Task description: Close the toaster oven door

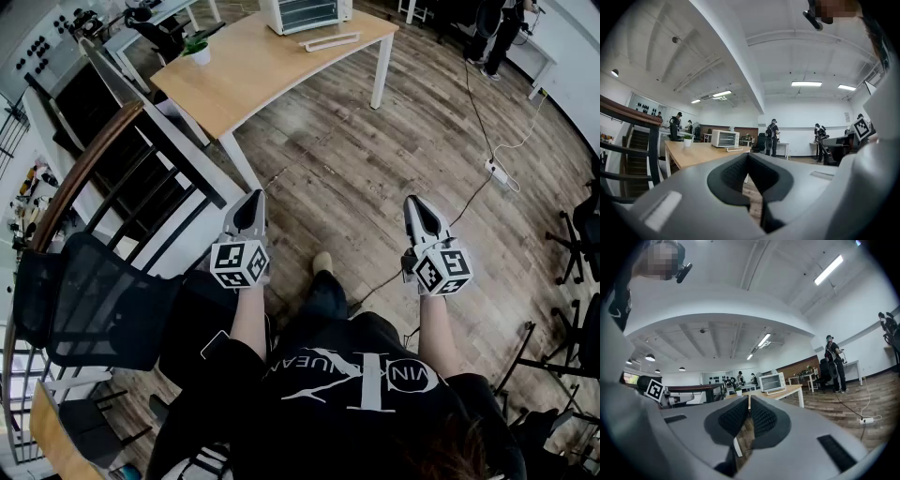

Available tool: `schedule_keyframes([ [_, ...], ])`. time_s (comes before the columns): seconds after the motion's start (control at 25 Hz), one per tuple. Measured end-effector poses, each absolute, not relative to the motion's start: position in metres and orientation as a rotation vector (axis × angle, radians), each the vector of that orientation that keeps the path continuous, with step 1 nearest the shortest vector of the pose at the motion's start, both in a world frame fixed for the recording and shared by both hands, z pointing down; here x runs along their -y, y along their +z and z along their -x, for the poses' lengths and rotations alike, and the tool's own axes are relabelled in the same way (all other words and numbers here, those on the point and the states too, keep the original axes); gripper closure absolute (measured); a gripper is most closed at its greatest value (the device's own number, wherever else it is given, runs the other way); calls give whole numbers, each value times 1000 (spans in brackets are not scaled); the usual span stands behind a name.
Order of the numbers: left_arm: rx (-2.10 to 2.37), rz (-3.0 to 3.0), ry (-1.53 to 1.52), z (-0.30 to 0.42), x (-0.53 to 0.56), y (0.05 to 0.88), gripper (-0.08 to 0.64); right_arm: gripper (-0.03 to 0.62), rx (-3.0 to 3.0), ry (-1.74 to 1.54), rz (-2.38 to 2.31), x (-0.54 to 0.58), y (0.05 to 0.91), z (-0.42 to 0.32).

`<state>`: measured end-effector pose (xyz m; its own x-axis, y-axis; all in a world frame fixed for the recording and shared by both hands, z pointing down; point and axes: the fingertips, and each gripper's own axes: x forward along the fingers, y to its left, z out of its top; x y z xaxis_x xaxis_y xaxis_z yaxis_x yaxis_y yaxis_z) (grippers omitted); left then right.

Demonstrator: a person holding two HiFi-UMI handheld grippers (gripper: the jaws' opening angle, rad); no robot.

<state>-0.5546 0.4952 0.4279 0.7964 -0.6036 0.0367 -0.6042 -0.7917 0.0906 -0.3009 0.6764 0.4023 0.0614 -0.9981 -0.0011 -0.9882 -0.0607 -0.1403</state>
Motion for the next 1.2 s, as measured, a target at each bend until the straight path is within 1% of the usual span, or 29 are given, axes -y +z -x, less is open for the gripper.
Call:
schedule_keyframes([
  [0.64,938,-2887,53,496,-434,431,554,569,-2096,-193,2220,-608,410,246],
  [1.2,886,-2882,73,444,-309,427,554,568,-2079,-220,2248,-485,405,200],
])
